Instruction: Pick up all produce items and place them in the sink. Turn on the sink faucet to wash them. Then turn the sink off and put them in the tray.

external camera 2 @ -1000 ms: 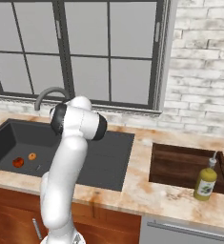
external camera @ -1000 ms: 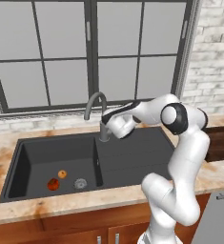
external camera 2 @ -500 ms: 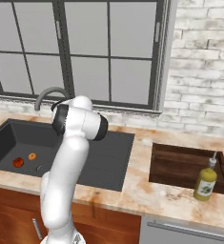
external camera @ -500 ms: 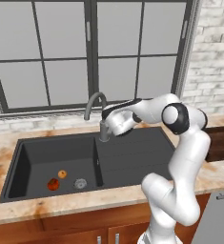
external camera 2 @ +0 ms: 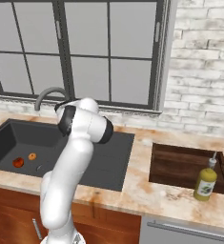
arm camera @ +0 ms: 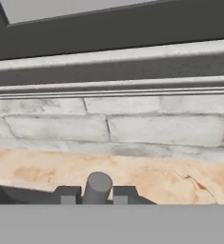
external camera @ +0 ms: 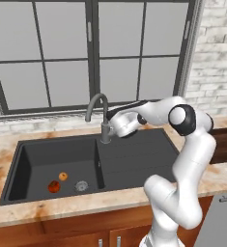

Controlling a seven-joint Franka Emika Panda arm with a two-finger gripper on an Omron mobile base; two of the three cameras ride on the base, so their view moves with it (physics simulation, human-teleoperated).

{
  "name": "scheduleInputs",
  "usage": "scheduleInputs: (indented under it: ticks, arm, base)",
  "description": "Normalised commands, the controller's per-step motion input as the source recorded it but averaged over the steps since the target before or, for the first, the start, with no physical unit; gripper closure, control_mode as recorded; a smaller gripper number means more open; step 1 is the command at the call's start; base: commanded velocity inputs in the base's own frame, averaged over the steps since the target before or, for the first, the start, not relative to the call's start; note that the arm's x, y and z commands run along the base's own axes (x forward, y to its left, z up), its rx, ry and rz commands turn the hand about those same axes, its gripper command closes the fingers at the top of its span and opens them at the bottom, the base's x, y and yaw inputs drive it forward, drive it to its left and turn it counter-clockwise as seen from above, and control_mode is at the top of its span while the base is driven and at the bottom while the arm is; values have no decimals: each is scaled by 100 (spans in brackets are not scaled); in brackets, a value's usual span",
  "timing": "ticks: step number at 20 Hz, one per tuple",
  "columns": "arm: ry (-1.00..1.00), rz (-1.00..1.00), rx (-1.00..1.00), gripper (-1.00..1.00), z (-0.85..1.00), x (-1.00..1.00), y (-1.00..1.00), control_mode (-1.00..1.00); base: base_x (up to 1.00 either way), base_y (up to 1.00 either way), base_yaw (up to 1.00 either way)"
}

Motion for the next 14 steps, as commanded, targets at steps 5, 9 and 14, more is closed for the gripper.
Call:
scheduleInputs:
  ticks: [5,9,14]
  arm:
    - [0,-8,12,100,-55,0,-97,-100]
    - [1,-9,7,100,-52,0,-75,-100]
    - [1,0,0,100,-2,0,-1,-100]
  base:
    - [0,0,0]
    - [0,0,0]
    - [0,0,0]
